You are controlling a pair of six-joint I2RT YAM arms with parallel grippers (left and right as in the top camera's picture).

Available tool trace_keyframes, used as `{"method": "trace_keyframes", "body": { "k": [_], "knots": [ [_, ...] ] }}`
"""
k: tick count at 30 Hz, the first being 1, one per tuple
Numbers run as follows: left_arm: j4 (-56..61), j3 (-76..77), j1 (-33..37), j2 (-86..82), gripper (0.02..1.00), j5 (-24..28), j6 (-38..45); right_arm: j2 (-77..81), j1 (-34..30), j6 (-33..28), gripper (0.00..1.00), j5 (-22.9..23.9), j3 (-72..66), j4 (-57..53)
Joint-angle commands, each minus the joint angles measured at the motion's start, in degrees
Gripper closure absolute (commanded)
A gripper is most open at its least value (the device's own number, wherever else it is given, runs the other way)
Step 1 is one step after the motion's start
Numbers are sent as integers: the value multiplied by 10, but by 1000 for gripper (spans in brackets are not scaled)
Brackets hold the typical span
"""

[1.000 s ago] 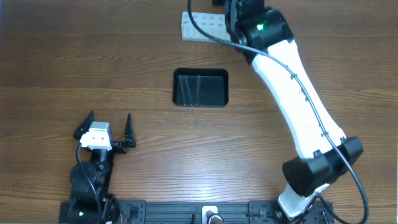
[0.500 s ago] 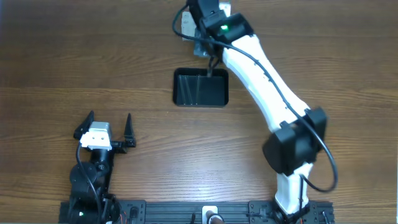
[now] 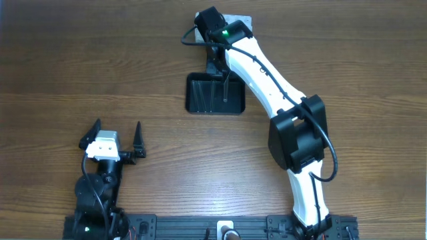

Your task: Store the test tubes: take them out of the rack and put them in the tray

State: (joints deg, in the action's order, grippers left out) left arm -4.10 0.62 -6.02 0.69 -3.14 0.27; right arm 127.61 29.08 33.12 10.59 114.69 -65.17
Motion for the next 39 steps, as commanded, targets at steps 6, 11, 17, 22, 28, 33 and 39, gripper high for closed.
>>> {"method": "trace_keyframes", "body": {
  "k": [6, 11, 17, 22, 28, 33, 39],
  "knots": [
    [0, -3, 3, -3, 18, 7, 8, 53, 3, 20, 978, 13, -2, 13],
    [0, -3, 3, -3, 18, 8, 8, 64, 3, 22, 921, 13, -2, 23],
    [0, -3, 3, -3, 18, 8, 8, 66, 3, 27, 838, 12, -2, 26],
    [0, -3, 3, -3, 18, 8, 8, 66, 5, 25, 722, 4, -2, 26],
    [0, -3, 3, -3, 18, 7, 8, 43, 2, 14, 687, -18, -1, 6],
    [0, -3, 3, -3, 18, 7, 8, -49, -5, -26, 575, -22, -2, -11],
    [0, -3, 3, -3, 18, 8, 8, -221, -1, -130, 397, -17, -11, -14]
  ]
}}
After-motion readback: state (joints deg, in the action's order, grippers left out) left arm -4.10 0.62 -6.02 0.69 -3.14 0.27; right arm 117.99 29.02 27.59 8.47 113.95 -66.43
